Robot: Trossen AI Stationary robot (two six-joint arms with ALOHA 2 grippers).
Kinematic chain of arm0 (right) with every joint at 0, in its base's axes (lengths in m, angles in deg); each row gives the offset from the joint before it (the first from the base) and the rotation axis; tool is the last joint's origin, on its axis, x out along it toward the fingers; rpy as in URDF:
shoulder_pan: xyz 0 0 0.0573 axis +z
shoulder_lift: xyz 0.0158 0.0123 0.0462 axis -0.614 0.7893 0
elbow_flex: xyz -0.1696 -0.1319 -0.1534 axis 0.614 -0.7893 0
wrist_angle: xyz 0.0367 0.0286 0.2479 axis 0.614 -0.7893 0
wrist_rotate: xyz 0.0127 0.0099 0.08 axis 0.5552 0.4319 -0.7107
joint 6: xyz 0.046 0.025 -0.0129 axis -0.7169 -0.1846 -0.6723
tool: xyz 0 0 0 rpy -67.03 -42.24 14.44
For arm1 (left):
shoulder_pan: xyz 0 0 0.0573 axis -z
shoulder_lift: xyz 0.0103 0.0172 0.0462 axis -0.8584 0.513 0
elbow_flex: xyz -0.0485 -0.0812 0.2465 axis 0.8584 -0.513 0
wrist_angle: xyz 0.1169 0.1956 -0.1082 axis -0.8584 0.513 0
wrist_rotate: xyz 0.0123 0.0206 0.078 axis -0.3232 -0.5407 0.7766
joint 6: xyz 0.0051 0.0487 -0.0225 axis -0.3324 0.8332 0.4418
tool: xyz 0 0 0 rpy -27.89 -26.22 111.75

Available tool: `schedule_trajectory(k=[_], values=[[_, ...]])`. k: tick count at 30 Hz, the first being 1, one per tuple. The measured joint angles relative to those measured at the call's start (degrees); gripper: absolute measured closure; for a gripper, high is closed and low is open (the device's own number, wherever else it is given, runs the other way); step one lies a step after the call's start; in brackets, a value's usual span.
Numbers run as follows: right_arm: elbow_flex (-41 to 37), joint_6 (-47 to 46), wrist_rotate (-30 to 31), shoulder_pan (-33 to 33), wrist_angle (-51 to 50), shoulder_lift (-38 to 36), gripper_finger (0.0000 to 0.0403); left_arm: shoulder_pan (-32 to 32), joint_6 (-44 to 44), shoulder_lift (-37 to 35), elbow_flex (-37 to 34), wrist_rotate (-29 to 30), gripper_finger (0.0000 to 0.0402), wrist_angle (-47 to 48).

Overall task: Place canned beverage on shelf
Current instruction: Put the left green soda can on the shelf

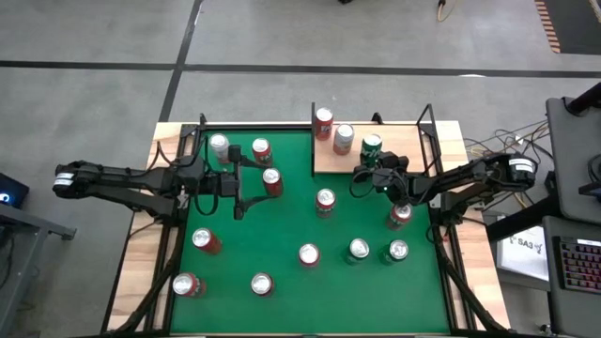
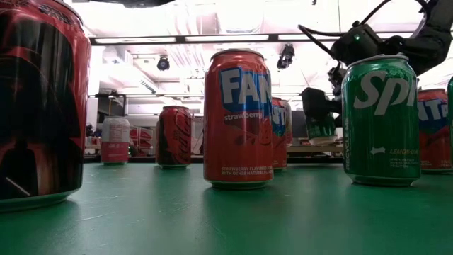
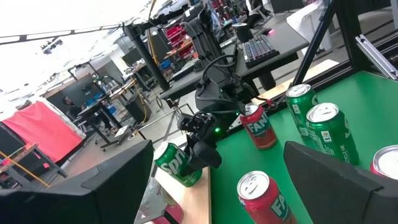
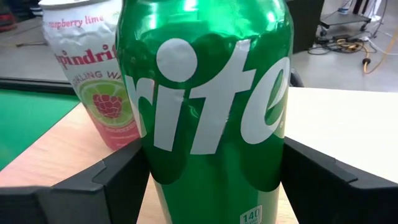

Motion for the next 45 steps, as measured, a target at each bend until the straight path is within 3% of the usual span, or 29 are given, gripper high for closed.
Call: schedule_trajectory(k=[18,45], values=[[0.32,1.03,1.33,-3.15,-0.17,0.15,0.0056,0.02,0.02,0.22,0.0,0.0,0.0057,-0.01],[0.02,0.7,-1.16,-3.4,-1.1,-3.77,0.0078,0.0,0.04,0.22,0.0,-0.02,0.0057,-0.02]])
